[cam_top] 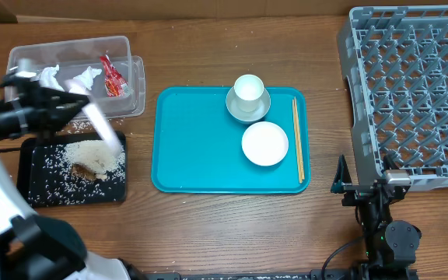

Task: Sort waste into correct bins and load items into the dishwasher
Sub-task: 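Carry the white plate right and set it on the teal tray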

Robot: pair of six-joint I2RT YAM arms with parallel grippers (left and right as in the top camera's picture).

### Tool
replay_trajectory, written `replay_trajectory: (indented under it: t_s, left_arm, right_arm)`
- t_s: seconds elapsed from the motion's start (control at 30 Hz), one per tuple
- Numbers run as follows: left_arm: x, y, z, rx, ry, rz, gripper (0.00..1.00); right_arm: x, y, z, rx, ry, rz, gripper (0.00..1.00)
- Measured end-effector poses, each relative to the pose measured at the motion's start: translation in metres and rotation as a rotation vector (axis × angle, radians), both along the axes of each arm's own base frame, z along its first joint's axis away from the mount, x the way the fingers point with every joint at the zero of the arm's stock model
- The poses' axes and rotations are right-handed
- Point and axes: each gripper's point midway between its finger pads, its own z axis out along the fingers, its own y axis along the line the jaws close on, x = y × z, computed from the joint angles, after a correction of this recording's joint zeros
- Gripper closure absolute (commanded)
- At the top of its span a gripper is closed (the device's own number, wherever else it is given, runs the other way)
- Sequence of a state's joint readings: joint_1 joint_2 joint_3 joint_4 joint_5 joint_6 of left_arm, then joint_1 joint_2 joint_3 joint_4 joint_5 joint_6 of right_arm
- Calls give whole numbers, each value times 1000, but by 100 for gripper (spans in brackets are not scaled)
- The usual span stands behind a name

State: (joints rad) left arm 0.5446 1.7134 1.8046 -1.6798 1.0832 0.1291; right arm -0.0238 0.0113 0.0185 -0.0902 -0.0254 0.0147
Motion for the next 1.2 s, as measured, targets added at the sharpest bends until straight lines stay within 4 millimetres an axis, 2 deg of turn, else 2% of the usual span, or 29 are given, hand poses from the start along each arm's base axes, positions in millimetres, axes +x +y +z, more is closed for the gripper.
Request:
replay_trajectory:
  t_s: [0.07, 0.13, 0.37, 0.4, 0.57, 0.67, 0.77, 0.9, 0.93, 0.97, 1.0, 1.03, 1.07, 1.2]
  left_arm:
    - [-2, -31, -3, 91, -20, -109, 96]
    - [-2, -62, -15, 192, -3, -218, 96]
    - [-2, -161, -73, 534, 93, -472, 96]
    - [-4, -181, -88, 611, 125, -497, 96]
    - [-6, -225, -143, 854, 205, -520, 96]
    - [-8, -239, -172, 918, 253, -541, 96]
    - [-6, -244, -200, 966, 303, -547, 96]
    - [-4, -240, -222, 1001, 354, -549, 95]
    - [-4, -239, -225, 1008, 360, -548, 92]
    - [-3, -237, -227, 1011, 367, -543, 82]
    - [-2, -236, -227, 1014, 370, -538, 65]
    - [-1, -235, -227, 1014, 375, -528, 41]
    - [0, -234, -227, 1015, 375, -525, 21]
    - [2, -228, -227, 1015, 386, -508, 19]
  right_arm:
    - [0, 0, 0, 0, 0, 0, 0]
    - [0, 0, 0, 0, 0, 0, 0]
    - [0, 0, 0, 0, 0, 0, 0]
    - [0, 0, 0, 0, 0, 0, 0]
    - [0, 0, 0, 0, 0, 0, 0]
    - [0, 0, 0, 0, -1, 0, 0]
    - [0, 0, 0, 0, 0, 0, 0]
    - [0, 0, 0, 0, 0, 0, 0]
    - [0, 0, 0, 0, 0, 0, 0]
    - [0, 0, 0, 0, 0, 0, 0]
    - [0, 0, 0, 0, 0, 0, 0]
    - [0, 0, 0, 0, 0, 0, 0]
    - [0, 0, 0, 0, 0, 0, 0]
    - [0, 0, 0, 0, 0, 0, 0]
